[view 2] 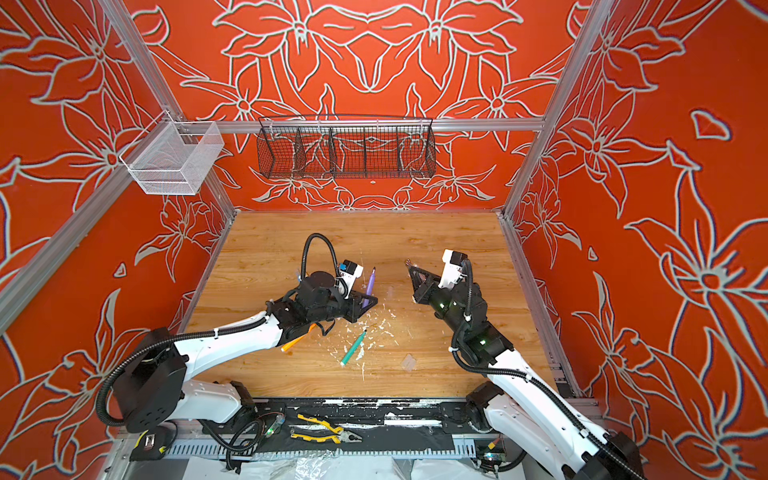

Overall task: Insert the pens into the pen caps
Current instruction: 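Carry the cap toward the purple marker tip held by the left gripper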

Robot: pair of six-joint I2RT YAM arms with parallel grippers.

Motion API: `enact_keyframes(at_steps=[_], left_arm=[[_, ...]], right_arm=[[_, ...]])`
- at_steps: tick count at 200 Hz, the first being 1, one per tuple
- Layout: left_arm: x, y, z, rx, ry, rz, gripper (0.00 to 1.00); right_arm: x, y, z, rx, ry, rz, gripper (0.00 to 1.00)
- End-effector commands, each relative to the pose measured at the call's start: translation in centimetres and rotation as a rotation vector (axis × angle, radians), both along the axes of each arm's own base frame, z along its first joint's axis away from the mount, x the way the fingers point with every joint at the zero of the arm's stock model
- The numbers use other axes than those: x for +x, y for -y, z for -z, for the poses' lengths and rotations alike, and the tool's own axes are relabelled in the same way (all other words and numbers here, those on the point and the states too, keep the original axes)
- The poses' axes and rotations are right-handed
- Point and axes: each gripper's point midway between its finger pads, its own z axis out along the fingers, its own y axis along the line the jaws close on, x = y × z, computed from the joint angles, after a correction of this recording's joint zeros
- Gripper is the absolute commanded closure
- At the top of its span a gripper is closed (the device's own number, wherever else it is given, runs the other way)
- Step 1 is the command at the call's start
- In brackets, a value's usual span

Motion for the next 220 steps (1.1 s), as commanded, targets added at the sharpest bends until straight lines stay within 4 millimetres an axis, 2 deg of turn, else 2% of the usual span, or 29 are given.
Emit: enact_keyframes(at_steps=[1,20,34,87,172,220], left_arm=[[-1.1,1.3,-0.5,0.028,0.050,0.089,1.00],[-2.0,2.2,-1.5,-0.013,0.069,0.138,1.00],[-2.1,2.7,-1.4,0.007,0.083,0.149,1.00],[-2.8,4.2,-0.6,0.000,0.036,0.204,1.00],[-3.8,5.1,-0.6,-0.013,0.016,0.245,1.00],[-3.8,4.8,-0.9,-0.013,0.025,0.238,1.00]], right_arm=[[0.0,-0.1,-1.6,0.042,0.060,-0.014,0.96],[0.2,-0.9,-1.7,0.057,0.064,-0.057,0.97],[0.3,-1.3,-1.6,0.063,0.067,-0.068,0.97],[0.5,-0.2,-1.5,0.102,0.072,-0.016,0.97],[0.4,-1.1,-1.6,0.151,0.064,-0.063,0.98],[0.7,-1.6,-0.1,0.158,0.028,-0.079,0.97]])
